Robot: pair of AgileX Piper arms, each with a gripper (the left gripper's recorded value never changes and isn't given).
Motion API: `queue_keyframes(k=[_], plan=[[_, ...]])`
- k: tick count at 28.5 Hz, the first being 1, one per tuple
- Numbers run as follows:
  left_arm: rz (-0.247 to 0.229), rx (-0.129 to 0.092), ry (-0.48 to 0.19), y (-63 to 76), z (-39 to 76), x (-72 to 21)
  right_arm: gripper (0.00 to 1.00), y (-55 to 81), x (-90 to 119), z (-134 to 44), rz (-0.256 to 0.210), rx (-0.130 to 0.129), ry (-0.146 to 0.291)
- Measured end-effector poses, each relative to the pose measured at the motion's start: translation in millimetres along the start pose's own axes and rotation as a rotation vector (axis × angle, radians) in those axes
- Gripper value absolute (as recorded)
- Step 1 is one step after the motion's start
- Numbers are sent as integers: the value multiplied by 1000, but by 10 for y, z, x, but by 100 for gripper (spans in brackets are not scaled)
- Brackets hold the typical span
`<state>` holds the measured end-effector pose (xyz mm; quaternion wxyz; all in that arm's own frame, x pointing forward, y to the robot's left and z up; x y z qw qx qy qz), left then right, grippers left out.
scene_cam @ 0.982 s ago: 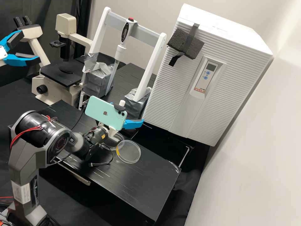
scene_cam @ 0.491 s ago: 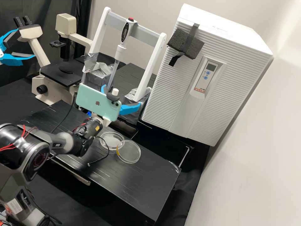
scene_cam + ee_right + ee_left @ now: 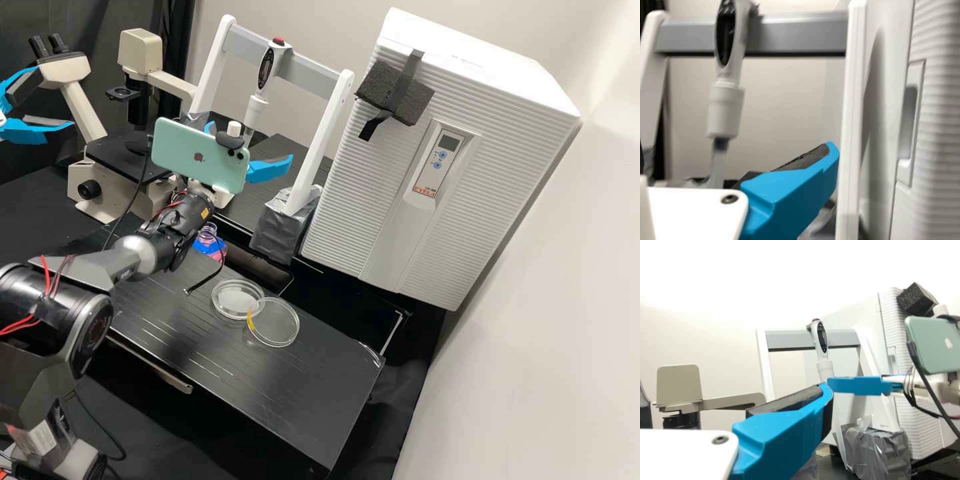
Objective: Use the pipette
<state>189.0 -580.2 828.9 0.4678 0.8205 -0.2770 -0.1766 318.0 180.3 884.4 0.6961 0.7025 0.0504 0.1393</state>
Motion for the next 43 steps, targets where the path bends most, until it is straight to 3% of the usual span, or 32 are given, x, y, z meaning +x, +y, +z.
queue_keyframes(k=[2, 5, 15, 16, 18, 25, 27, 43], plan=[[-5, -1, 1, -13, -3, 4, 100, 46, 77, -50, 12, 7, -8], [-11, -1, 5, -34, -16, 11, 100, 84, 221, -123, 17, -8, -9], [-31, 3, 27, -85, -69, 29, 100, 25, 506, -309, -26, -29, -21], [-30, 5, 31, -84, -80, 28, 0, 21, 530, -318, -26, -32, -22], [-35, 5, 33, -95, -86, 31, 0, 7, 577, -313, -29, -44, -27], [-46, 3, 36, -126, -95, 45, 0, -26, 652, -298, -58, -24, -58], [-46, 3, 36, -126, -95, 45, 0, -20, 654, -301, -56, -38, -58], [-28, 6, 32, -82, -92, 84, 0, -11, 658, -310, -53, -45, -56]])
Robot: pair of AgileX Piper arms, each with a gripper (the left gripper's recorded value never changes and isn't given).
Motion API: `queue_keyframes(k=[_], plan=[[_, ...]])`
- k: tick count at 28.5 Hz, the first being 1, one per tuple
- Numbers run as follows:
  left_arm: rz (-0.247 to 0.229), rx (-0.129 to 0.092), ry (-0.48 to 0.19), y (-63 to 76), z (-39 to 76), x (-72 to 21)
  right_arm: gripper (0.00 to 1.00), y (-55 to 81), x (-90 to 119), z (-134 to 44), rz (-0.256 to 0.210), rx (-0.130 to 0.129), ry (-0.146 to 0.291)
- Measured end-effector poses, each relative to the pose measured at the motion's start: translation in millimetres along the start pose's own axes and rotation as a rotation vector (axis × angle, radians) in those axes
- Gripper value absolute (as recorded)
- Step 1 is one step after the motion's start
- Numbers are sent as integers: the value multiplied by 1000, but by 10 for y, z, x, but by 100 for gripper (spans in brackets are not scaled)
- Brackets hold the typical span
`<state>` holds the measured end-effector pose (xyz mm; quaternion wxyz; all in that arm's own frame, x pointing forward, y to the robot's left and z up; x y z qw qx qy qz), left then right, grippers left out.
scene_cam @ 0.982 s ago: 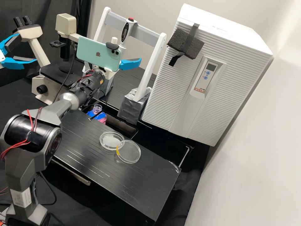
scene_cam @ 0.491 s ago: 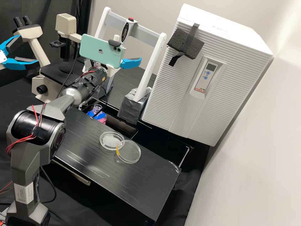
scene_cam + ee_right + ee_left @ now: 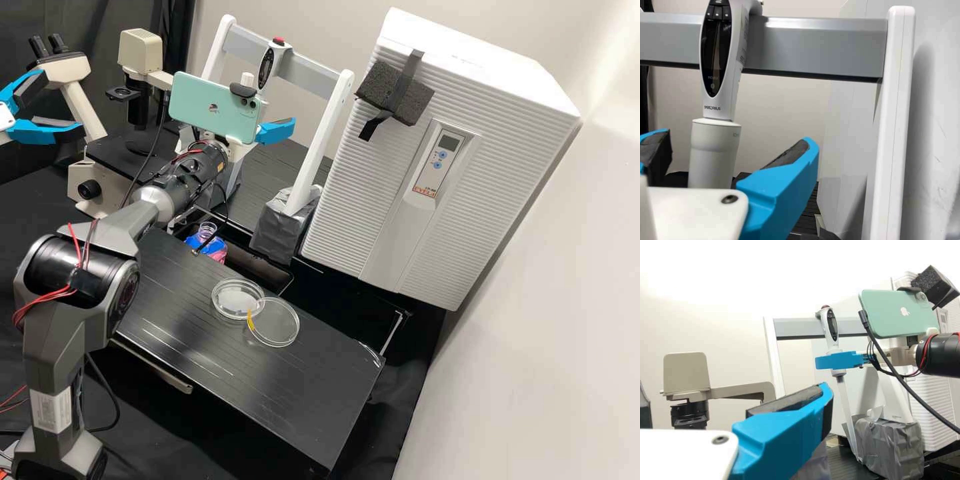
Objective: Use the pipette
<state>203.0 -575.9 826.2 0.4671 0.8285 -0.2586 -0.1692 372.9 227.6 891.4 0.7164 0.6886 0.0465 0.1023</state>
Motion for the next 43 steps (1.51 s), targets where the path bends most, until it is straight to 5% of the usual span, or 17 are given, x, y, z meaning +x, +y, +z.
queue_keyframes(k=[13, 17, 24, 43], plan=[[0, -1, 0, 0, 0, 0, 0, -14, 7, 10, -3, -17, -2], [0, -24, 0, 0, 0, 0, 0, -24, 27, 14, -4, -20, -3], [0, -24, 0, 0, 0, 0, 0, -14, 30, 5, -1, -39, 0], [0, -24, 0, 0, 0, 0, 0, -33, 26, -15, -7, -38, 4]])
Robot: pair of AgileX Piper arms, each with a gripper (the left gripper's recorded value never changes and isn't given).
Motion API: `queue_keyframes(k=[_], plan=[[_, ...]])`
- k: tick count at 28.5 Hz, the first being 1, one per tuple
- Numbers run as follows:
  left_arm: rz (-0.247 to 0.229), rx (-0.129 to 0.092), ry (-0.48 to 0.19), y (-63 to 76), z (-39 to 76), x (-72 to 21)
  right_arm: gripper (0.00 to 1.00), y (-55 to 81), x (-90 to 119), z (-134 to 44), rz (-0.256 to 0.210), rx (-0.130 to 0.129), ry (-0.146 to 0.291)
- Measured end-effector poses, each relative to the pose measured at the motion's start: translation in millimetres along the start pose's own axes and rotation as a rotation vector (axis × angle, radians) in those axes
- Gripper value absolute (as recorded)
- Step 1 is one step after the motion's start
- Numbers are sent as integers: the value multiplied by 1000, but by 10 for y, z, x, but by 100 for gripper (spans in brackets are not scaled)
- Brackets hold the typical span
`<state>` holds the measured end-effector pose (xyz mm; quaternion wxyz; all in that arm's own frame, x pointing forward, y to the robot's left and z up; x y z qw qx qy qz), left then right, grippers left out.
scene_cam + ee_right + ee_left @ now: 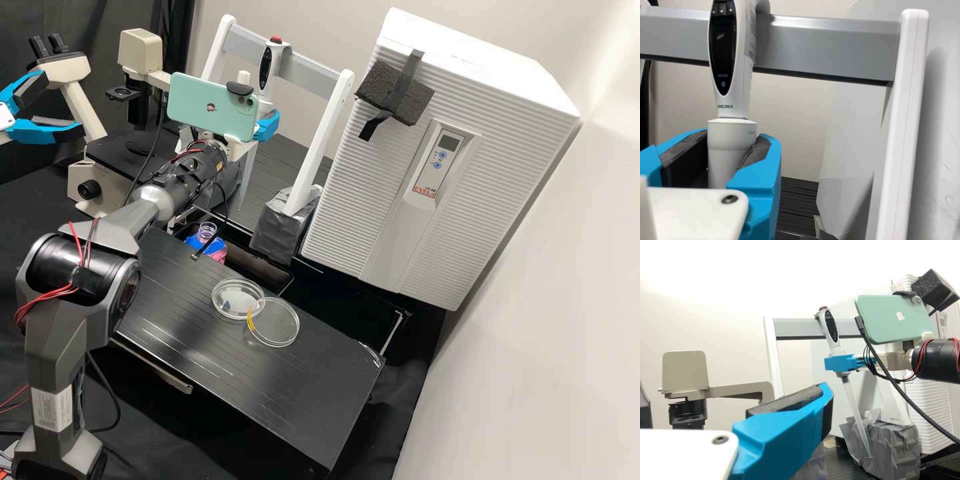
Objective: Use the pipette
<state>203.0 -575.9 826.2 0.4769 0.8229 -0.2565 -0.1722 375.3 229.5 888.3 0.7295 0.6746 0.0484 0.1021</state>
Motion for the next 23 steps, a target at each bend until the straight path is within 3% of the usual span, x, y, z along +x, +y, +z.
queue_keyframes(k=[10, 17, 20, 23], plan=[[-8, -1, 2, -21, -2, -18, 0, -25, -13, -46, -12, 5, 10], [-20, -3, 5, -50, -5, -42, 0, 18, -51, -84, -27, 55, 14], [-20, -3, 5, -50, -5, -42, 0, 56, -65, -90, -18, 65, 16], [-20, -3, 5, -50, -5, -42, 0, 99, -79, -93, -8, 93, 16]])
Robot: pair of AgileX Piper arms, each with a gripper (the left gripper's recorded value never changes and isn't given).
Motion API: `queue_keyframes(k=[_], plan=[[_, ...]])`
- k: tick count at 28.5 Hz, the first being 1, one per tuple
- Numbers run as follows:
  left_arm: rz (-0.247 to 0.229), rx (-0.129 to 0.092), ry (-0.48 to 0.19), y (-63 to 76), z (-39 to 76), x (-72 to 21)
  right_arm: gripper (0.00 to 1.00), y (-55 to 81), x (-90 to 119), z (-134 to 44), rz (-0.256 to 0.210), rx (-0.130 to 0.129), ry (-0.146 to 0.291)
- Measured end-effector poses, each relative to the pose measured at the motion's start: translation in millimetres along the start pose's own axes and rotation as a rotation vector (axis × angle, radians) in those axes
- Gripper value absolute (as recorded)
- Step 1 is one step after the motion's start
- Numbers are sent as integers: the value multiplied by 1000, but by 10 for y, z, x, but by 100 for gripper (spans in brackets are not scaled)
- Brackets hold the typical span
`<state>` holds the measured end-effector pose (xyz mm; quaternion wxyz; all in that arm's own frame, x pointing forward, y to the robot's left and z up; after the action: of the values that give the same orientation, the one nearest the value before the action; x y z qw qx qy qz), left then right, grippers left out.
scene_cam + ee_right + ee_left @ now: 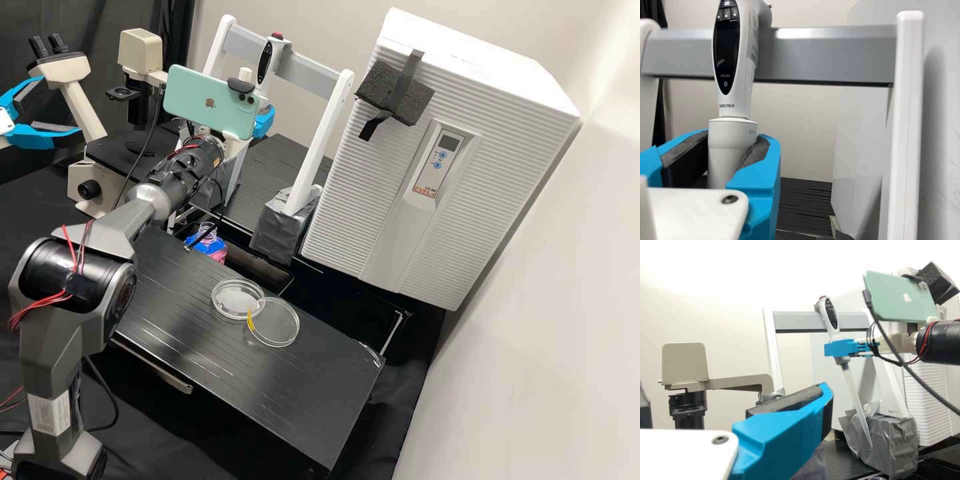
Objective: Use the pipette
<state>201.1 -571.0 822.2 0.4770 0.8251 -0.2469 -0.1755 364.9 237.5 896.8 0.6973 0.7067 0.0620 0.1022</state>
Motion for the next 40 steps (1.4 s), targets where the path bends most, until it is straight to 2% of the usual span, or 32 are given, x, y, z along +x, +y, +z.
queue_keyframes(k=[1, 5, 8, 12, 14, 17, 22, 27, 31, 33, 37, 40], plan=[[0, 0, 0, 0, 0, 0, 0, 31, -14, -14, 7, 15, 4], [0, 0, 0, 0, 0, 0, 0, 107, -77, -68, 27, 50, 19], [0, 0, 0, 0, 0, 0, 0, 152, -140, -99, 82, 55, 45], [0, 0, 0, 0, 0, 0, 0, 181, -238, -148, 178, 58, 94], [-5, -1, 1, -15, -4, 5, 0, 158, -281, -153, 195, 58, 105], [-26, -15, 6, -69, -19, 21, 0, 87, -362, -162, 223, 60, 128], [-88, -34, -12, -235, 16, 66, 0, -117, -476, -111, 214, 47, 134], [-160, -58, -44, -431, 91, 104, 0, -309, -564, 16, 173, 35, 104], [-210, -62, -74, -571, 176, 126, 0, -407, -625, 128, 155, 27, 75], [-234, -71, -80, -639, 208, 131, 0, -430, -651, 167, 160, 23, 68], [-284, -51, -94, -780, 276, 135, 0, -468, -687, 203, 195, 18, 75], [-313, -56, -98, -861, 304, 134, 0, -520, -681, 227, 208, 12, 76]])
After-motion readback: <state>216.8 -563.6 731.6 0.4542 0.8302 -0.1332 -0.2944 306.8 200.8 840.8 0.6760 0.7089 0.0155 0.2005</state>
